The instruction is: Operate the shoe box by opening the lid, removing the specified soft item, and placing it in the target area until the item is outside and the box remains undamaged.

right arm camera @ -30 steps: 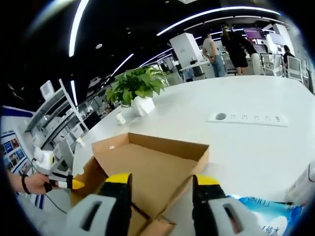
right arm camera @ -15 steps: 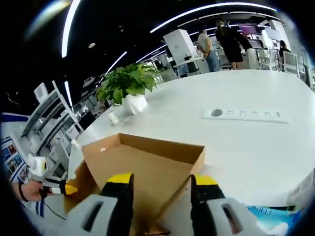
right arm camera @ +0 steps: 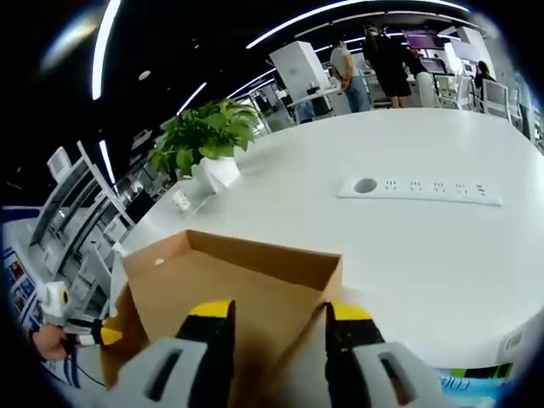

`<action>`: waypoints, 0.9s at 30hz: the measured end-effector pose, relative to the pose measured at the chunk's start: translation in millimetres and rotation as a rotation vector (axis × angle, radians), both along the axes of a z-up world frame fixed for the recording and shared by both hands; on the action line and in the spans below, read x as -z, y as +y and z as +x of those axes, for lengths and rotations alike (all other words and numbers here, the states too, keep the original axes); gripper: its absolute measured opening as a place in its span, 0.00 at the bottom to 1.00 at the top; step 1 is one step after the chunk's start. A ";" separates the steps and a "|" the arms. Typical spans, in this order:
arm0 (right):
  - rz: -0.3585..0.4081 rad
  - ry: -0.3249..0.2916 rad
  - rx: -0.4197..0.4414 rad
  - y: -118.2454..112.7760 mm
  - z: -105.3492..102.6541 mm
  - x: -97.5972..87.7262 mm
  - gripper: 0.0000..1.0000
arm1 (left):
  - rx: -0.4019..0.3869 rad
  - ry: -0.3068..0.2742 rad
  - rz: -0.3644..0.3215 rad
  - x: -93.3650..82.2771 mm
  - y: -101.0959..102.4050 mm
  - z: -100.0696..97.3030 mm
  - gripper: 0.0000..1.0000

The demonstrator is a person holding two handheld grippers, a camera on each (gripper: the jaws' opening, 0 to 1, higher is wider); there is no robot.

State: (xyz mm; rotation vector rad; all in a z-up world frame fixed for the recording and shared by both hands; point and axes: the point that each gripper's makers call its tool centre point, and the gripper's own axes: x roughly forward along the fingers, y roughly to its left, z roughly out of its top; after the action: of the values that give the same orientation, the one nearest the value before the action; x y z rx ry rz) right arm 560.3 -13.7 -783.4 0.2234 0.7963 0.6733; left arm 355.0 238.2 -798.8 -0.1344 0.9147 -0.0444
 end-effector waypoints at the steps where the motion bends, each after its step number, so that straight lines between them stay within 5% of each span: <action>1: -0.004 0.004 0.002 -0.9 4.5 3.5 0.39 | -0.001 0.000 -0.001 0.0 0.0 0.0 0.04; 15: -0.126 0.029 0.010 -4.3 37.6 27.7 0.29 | -0.002 -0.005 0.004 0.1 0.5 0.4 0.04; 27: -0.225 0.099 0.115 -20.8 41.5 28.2 0.06 | -0.010 -0.014 0.010 -0.3 -0.2 -0.2 0.04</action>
State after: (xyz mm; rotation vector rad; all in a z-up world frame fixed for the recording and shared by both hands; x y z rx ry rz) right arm 601.7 -34.5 -811.6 0.0974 0.9397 0.4630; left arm 354.8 238.0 -798.6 -0.1291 0.9001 -0.0319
